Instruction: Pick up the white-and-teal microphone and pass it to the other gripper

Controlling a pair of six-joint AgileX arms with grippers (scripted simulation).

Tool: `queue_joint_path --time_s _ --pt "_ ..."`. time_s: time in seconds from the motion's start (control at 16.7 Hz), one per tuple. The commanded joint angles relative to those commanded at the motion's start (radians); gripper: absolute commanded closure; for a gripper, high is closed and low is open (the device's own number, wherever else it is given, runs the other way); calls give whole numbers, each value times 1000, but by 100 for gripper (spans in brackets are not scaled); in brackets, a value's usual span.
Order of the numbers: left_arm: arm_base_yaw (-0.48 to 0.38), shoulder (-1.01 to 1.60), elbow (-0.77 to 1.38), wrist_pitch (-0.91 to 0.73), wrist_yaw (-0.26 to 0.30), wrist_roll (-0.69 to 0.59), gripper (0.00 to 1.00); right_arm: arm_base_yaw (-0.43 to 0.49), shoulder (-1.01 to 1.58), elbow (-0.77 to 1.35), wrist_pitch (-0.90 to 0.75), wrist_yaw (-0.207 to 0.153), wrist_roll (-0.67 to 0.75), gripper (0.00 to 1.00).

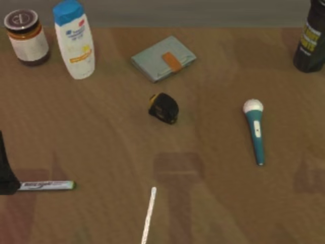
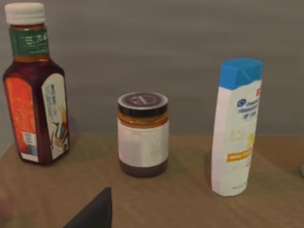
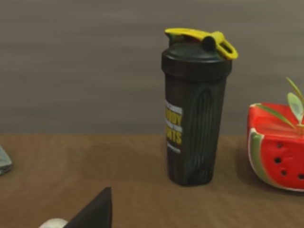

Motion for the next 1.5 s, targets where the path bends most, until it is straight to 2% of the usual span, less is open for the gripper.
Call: queue_joint_path --time_s 0.24,0.48,0.72,1.2,1.5 --pt "0 0 0 0 0 0 0 9 31 29 -18 0 9 0" --pt "0 0 0 0 0 0 0 56 220 192 -118 4 58 0" --pt "0 0 0 0 0 0 0 124 568 438 -281 14 134 0" --pt "0 0 0 0 0 0 0 279 1428 969 -654 34 301 0" --pt "0 0 0 0 0 0 0 356 1805 1236 -822 40 382 0"
